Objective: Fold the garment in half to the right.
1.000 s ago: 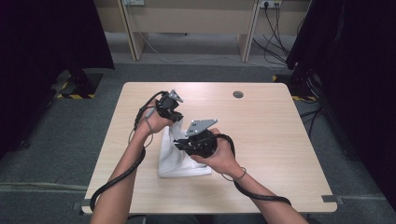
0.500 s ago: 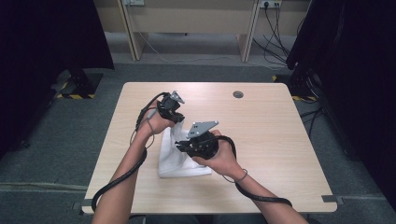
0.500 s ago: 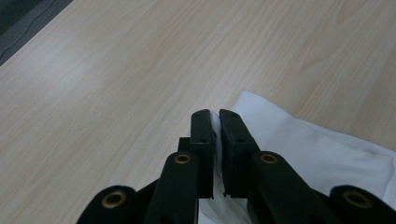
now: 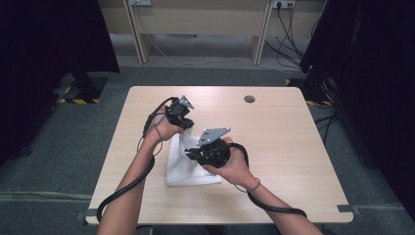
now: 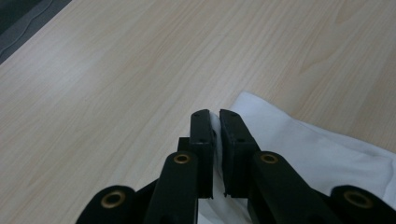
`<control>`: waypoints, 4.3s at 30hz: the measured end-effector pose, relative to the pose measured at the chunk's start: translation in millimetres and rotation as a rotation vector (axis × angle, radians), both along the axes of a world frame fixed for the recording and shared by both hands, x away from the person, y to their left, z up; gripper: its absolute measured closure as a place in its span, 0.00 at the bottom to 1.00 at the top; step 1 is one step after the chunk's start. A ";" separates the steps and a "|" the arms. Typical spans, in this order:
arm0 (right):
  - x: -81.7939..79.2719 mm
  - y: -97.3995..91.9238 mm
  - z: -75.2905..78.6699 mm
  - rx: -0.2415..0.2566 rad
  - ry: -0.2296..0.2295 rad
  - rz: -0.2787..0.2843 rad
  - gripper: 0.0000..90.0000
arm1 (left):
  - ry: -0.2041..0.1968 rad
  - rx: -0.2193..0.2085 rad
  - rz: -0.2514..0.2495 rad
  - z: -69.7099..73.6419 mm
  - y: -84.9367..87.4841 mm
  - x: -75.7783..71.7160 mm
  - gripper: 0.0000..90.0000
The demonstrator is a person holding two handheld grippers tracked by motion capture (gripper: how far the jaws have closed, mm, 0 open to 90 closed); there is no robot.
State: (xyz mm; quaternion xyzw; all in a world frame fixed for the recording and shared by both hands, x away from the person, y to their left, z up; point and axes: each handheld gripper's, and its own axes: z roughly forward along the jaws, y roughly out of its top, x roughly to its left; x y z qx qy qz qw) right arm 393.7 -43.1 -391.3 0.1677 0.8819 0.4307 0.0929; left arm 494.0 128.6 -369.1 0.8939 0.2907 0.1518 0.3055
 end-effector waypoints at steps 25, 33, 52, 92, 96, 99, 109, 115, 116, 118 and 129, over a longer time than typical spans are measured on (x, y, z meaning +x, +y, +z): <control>0.4 -8.0 -7.7 -0.003 0.015 -0.012 0.89 | 0.005 -0.001 -0.007 -5.0 -4.3 0.3 0.93; -0.4 -8.1 -10.4 -0.004 0.020 -0.014 0.89 | 0.006 0.000 -0.010 -6.6 -6.0 0.0 0.93; -1.3 -11.2 -14.3 -0.006 0.026 -0.019 0.89 | 0.003 -0.007 -0.012 -9.3 -9.9 -0.5 0.93; -2.4 -16.7 -27.5 -0.019 0.044 -0.026 0.89 | 0.009 -0.016 -0.016 -19.1 -16.2 -1.0 0.93; -2.5 -17.2 -27.9 -0.017 0.045 -0.028 0.89 | 0.010 -0.015 -0.019 -18.5 -17.2 -1.1 0.93; -2.7 -17.5 -27.9 -0.019 0.044 -0.027 0.89 | 0.008 -0.015 -0.018 -18.3 -17.4 -1.2 0.93; -2.9 -18.6 -29.8 -0.019 0.049 -0.031 0.88 | 0.012 -0.016 -0.018 -20.9 -18.4 -1.1 0.92; -2.9 -18.8 -31.7 -0.017 0.054 -0.032 0.88 | 0.013 -0.018 -0.019 -22.8 -19.4 -1.1 0.92; -3.0 -18.9 -32.2 -0.016 0.054 -0.033 0.88 | 0.013 -0.019 -0.018 -23.1 -19.3 -1.2 0.92; -3.3 -19.2 -32.9 -0.016 0.056 -0.034 0.88 | 0.012 -0.019 -0.017 -23.6 -19.6 -1.6 0.92; -3.2 -22.1 -35.1 -0.014 0.062 -0.040 0.88 | 0.012 -0.012 -0.024 -26.5 -24.1 -2.1 0.92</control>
